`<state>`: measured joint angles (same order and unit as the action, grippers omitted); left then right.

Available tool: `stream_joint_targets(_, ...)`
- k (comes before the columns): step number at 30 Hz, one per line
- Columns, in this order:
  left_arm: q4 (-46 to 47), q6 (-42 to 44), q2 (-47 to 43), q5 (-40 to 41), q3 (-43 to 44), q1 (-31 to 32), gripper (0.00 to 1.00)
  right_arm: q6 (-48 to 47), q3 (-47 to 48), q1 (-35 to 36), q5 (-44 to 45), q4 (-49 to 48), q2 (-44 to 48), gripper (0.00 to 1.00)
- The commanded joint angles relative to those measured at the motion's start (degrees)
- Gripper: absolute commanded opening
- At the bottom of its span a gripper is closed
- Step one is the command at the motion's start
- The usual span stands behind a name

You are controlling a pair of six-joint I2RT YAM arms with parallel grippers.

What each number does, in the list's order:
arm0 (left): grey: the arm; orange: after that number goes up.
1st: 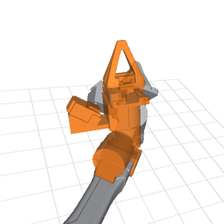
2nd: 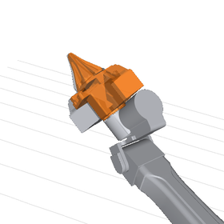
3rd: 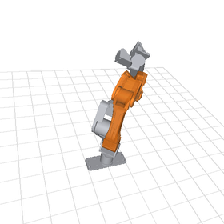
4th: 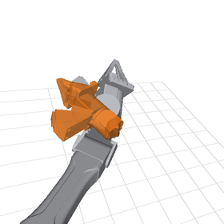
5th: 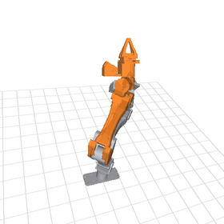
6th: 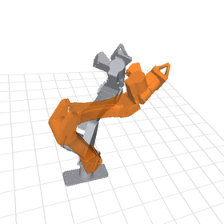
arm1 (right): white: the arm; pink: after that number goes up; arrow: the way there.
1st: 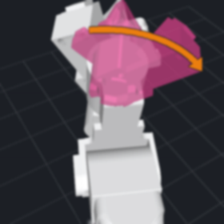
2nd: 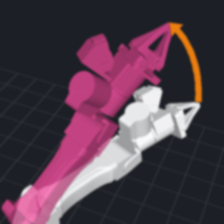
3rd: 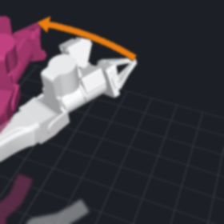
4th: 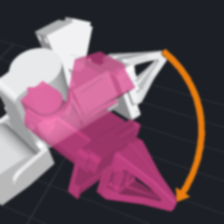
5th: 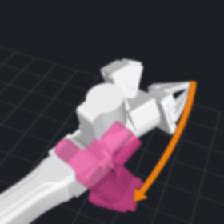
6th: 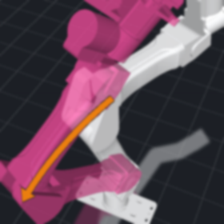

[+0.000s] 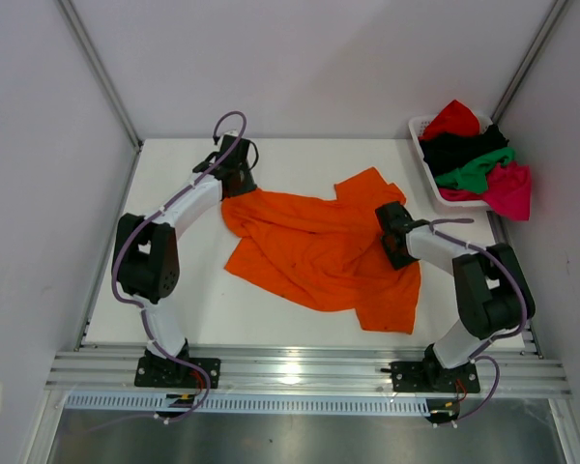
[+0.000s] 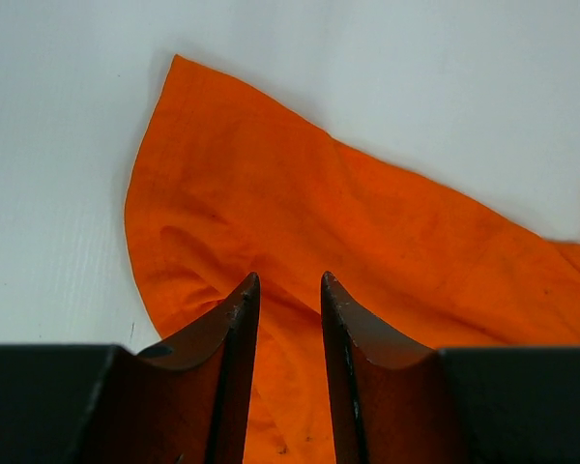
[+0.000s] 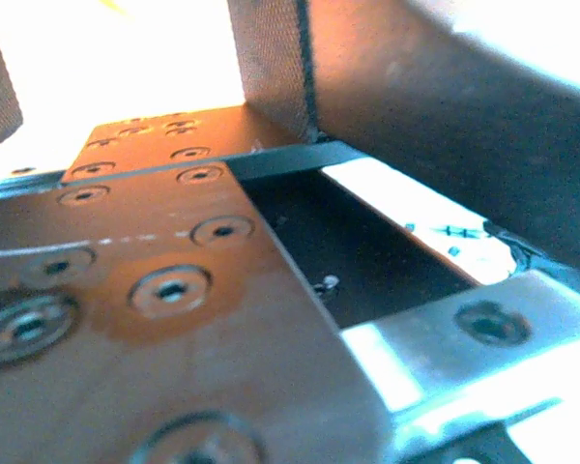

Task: Fold and stack the t-shirts
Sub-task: Flatten the tshirt out

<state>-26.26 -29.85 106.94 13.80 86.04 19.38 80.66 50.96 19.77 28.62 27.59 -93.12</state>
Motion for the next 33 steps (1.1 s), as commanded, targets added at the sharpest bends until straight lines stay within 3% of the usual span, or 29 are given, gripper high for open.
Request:
stream_joint_targets(1,-0.37,0.84,-3.49,0.52,1.50,0.40,0.35,3.01,-1.56,-1.92,-4.10,9.92,0.04,0.56)
stream_joint_targets(8,-1.68,1.11,-3.14,0.52,2.46,0.40,0.35,4.15,-5.87,-3.25,-4.81,11.43,3.73,0.55)
stream_joint_targets(14,-12.83,-0.82,-3.31,-3.86,5.80,0.49,0.35,2.93,-6.49,-3.42,-3.22,11.17,6.72,0.55)
stream_joint_targets(16,-14.43,-3.81,-5.15,-9.57,3.18,0.84,0.34,2.57,-5.87,-3.51,-2.78,10.81,6.90,0.55)
stream_joint_targets(22,-8.55,-12.42,-13.68,-13.88,-14.98,6.46,0.34,0.99,-4.55,-3.60,-2.69,9.41,6.20,0.55)
stream_joint_targets(24,-6.70,-15.76,-15.69,-15.82,-17.30,8.30,0.34,0.46,-4.29,-3.60,-2.87,8.88,5.50,0.55)
stream_joint_targets(28,-5.47,-19.63,-18.25,-14.16,-24.15,11.90,0.34,-0.15,-4.46,-3.69,-3.83,8.27,5.14,0.55)
stream_joint_targets(33,-3.81,-22.80,-21.76,-5.82,-29.87,14.81,0.33,-0.77,-5.17,-3.77,-4.10,7.04,5.67,0.55)
